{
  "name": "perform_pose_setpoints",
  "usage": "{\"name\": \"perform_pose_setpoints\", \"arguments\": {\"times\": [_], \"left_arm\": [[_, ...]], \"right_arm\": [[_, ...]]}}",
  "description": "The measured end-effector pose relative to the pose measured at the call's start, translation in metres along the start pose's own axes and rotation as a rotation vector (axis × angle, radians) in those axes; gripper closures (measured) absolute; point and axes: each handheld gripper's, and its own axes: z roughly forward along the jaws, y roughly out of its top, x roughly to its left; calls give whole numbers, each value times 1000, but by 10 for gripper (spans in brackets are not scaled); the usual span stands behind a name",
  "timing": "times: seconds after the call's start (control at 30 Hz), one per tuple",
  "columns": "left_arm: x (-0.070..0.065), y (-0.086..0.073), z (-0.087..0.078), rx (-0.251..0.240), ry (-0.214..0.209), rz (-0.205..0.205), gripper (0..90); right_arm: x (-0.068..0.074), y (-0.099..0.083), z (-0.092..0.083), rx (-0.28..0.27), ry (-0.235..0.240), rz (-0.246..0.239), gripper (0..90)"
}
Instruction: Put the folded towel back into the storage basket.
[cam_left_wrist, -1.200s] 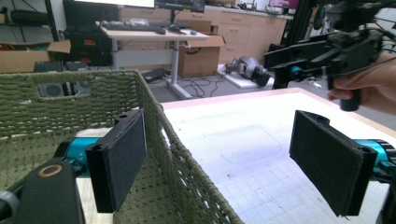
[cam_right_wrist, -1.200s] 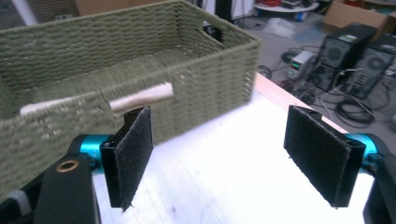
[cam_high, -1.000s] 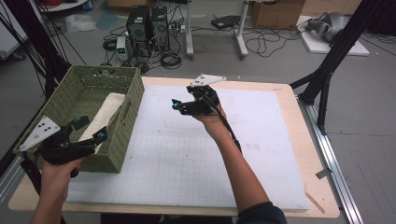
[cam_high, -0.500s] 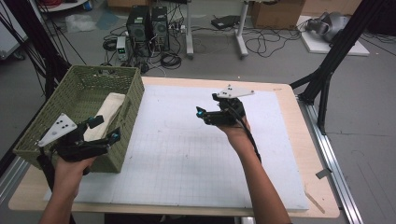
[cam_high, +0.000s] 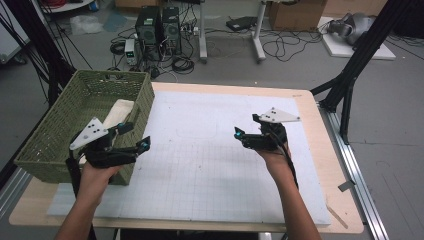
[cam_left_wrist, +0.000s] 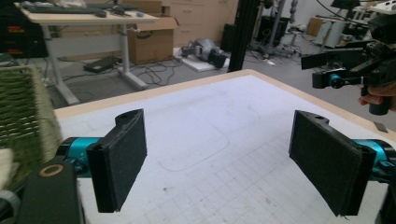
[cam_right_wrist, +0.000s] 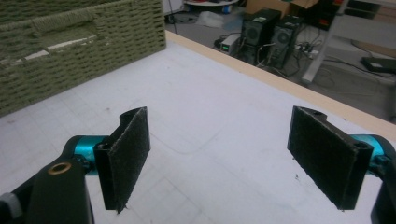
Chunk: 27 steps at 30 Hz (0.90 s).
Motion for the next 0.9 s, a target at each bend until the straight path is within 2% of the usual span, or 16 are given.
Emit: {"name": "perform_pose_setpoints", "arguments": {"times": [0.2, 0.33, 0.43, 0.6, 0.9], "left_arm": [[-7, -1, 17, 11, -48, 6, 194], [-11, -5, 29, 12, -102, 6, 192], [-15, -8, 36, 7, -119, 20, 184], [-19, -17, 47, -17, -138, 18, 156], [-23, -48, 67, 11, -177, 26, 159]], "right_arm": [[-6, -20, -24, 7, -69, -8, 198], [-10, -32, -37, 3, -103, 2, 198], [-12, -43, -46, 5, -126, 18, 199], [-16, -62, -54, 15, -145, 37, 199], [-20, -92, -55, 9, -180, 52, 198]]}}
